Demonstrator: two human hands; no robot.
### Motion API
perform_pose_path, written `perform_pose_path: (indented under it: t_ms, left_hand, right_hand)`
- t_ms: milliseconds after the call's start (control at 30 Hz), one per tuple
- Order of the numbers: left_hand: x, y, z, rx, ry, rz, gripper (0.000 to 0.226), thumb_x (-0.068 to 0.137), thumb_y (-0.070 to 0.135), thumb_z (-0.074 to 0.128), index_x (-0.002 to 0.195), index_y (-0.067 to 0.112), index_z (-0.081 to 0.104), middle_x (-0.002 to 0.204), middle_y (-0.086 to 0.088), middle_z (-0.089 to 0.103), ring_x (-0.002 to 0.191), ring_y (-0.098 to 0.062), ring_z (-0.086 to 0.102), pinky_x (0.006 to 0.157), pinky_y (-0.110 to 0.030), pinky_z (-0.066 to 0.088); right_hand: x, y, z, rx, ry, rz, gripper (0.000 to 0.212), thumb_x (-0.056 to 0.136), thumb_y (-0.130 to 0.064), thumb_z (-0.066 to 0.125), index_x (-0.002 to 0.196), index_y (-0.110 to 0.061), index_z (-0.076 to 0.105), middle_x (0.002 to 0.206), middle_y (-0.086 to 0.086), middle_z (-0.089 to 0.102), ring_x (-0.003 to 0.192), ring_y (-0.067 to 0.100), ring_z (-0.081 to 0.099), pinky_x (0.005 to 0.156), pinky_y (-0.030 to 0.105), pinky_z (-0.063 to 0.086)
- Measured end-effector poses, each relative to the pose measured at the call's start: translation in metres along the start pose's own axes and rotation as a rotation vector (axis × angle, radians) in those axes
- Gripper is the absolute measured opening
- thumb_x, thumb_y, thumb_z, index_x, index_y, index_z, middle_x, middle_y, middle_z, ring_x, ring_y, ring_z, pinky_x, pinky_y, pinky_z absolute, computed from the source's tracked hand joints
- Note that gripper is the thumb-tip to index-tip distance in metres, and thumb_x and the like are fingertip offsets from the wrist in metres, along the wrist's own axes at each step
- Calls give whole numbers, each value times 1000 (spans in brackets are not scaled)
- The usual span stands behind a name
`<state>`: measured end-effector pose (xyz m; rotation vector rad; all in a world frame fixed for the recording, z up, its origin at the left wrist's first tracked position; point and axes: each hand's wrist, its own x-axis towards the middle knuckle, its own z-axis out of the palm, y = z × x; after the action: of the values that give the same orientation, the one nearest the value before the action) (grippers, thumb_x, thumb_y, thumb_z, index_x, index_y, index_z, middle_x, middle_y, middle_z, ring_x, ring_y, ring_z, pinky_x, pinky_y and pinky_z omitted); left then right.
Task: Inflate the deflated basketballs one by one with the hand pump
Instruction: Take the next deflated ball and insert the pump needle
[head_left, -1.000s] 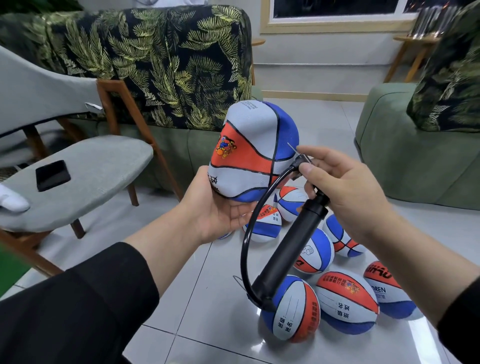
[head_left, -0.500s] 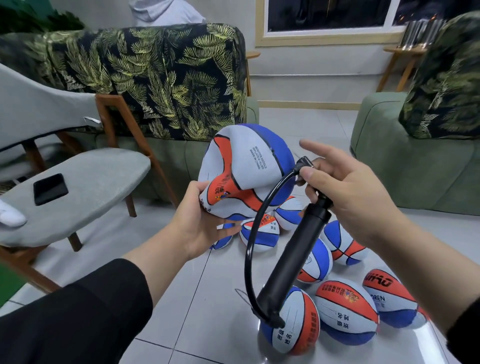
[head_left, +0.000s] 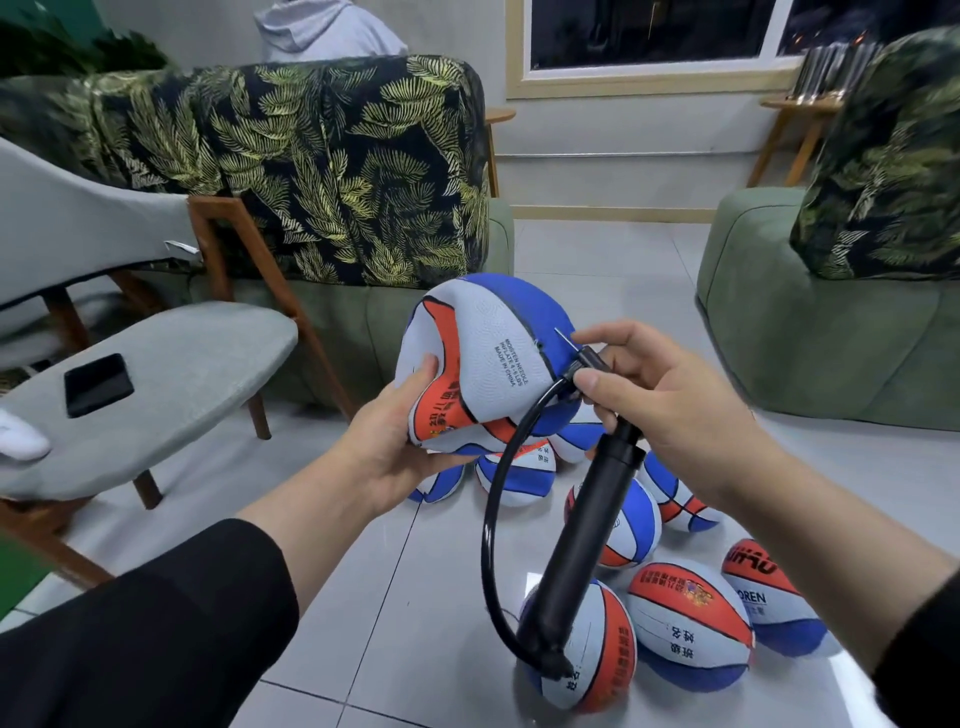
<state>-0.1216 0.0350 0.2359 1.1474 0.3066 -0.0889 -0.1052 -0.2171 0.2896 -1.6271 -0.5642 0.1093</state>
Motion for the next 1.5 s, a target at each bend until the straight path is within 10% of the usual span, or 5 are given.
perform_pose_path:
  t_ms: [167, 733, 1200, 1500]
  left_hand:
    - [0, 0, 0, 3, 34, 68, 48, 98, 46, 64, 139, 23, 57, 124, -13, 74, 111, -40, 72, 95, -64, 55]
    - [-1, 7, -7, -32, 86, 111, 46, 97, 47, 64, 137, 26, 57, 121, -12, 75, 108, -38, 73, 80, -54, 62]
    - [-1, 7, -8, -8, 92, 136, 41, 99, 45, 65, 135, 27, 57, 122, -10, 75, 107, -37, 74, 80, -54, 62]
    - [-4, 19, -5, 43, 188, 323, 46, 95, 38, 72, 135, 25, 54, 121, -3, 75, 102, -23, 76, 77, -42, 62]
  right_hand:
    - [-1, -3, 2, -19, 47, -37, 23, 97, -6, 64, 114, -19, 72, 74, -4, 60, 62, 16, 48, 64, 24, 47]
    - [-3, -12, 6, -106, 24, -46, 17, 97, -4, 63, 111, -12, 67, 66, -10, 61, 60, 9, 51, 71, 67, 55]
    - [-1, -7, 1, -184, 6, -52, 17, 98, -7, 63, 112, -13, 70, 60, -20, 62, 57, 2, 55, 60, 13, 44]
    - [3, -7, -4, -351, 23, 9, 14, 99, -19, 64, 108, -28, 70, 65, -17, 65, 56, 2, 52, 59, 11, 41]
